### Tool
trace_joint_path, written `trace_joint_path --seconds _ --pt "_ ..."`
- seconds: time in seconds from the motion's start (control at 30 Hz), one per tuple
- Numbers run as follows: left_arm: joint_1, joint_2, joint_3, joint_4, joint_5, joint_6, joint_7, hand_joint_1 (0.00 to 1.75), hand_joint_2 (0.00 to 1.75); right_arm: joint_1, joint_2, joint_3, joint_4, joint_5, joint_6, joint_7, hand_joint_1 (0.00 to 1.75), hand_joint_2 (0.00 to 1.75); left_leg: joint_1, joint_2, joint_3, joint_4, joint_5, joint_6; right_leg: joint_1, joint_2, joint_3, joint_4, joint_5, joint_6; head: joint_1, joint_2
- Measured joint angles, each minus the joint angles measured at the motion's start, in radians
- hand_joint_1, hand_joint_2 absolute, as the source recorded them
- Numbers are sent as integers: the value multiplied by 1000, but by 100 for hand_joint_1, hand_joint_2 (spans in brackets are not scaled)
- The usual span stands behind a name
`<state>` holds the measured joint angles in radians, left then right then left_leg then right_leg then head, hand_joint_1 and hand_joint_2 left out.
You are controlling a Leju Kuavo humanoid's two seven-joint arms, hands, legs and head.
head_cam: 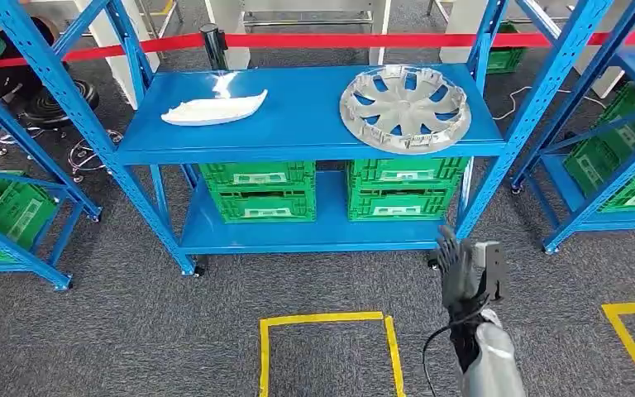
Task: Take the parts from the cabinet and place them on the table.
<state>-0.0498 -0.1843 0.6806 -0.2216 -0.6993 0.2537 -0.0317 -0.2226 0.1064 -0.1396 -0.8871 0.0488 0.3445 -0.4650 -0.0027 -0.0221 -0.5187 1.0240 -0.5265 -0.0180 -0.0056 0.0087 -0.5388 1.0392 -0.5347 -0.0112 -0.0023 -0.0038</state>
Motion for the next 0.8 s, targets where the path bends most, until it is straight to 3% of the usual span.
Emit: trace_joint_path --seconds 0.03,0.07,0.37,0.57,0.8 --pt "-2 0 6 2 -6 -3 0 0 0 -10 1 11 -34 -3 6 -5 0 0 0 0 0 0 0 0 0 0 0 0 0 0 0 0" --pt "-4 0 13 3 -11 -5 0 0 0 -21 1 24 -70 -3 13 -8 0 175 0 0 0 0 0 0 0 0 0 0 0 0 0 0" --pt "-11 -3 84 12 -21 -33 -15 0 0 -137 -2 148 -353 -5 9 -43 0 175 0 0 1 0 0 0 0 0 0 0 0 0 0 0" --pt "-18 -4 125 18 -17 -41 -29 0 0 -204 -26 235 -501 49 -67 -87 0 175 0 0 1 0 0 0 0 1 1 0 0 0 0 0" --pt "-28 -4 152 19 -17 -48 -43 0 0 -239 -69 339 -594 218 -200 -145 0 175 0 0 1 0 0 0 0 1 1 0 0 0 0 0"
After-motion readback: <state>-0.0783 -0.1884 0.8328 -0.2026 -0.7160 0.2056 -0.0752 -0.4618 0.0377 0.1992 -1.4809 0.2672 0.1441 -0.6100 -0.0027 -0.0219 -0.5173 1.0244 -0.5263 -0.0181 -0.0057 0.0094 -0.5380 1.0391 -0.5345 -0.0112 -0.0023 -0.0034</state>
